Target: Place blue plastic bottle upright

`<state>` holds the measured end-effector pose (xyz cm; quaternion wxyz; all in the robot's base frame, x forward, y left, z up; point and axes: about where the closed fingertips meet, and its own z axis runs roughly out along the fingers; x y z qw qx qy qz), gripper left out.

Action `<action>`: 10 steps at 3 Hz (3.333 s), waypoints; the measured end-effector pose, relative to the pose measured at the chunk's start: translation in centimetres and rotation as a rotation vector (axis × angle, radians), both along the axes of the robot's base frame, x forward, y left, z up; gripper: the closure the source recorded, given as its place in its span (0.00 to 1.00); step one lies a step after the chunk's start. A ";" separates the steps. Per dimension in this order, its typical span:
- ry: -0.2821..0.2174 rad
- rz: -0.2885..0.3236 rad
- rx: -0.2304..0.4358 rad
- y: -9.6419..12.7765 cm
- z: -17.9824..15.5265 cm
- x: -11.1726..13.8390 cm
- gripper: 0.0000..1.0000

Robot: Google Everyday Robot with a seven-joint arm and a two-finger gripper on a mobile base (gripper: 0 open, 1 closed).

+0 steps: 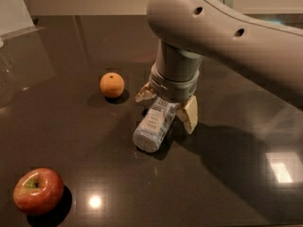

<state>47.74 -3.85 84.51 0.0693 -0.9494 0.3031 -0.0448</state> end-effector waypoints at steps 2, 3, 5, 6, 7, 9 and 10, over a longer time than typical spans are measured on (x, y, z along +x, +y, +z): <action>-0.035 0.038 -0.013 -0.2 1.0 0.6 0.64; -0.107 0.043 0.019 -0.7 2.5 1.5 0.88; -0.374 0.070 0.190 -2.4 6.3 3.9 1.00; -0.515 0.127 0.268 -2.7 7.7 4.4 1.00; -0.624 0.176 0.272 -2.7 9.6 5.6 1.00; -0.660 0.244 0.262 -2.2 10.4 5.4 1.00; -0.743 0.324 0.315 -1.3 11.5 5.0 1.00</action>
Offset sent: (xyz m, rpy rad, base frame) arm 0.0120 -0.0020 0.0195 -0.0081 -0.0538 0.0645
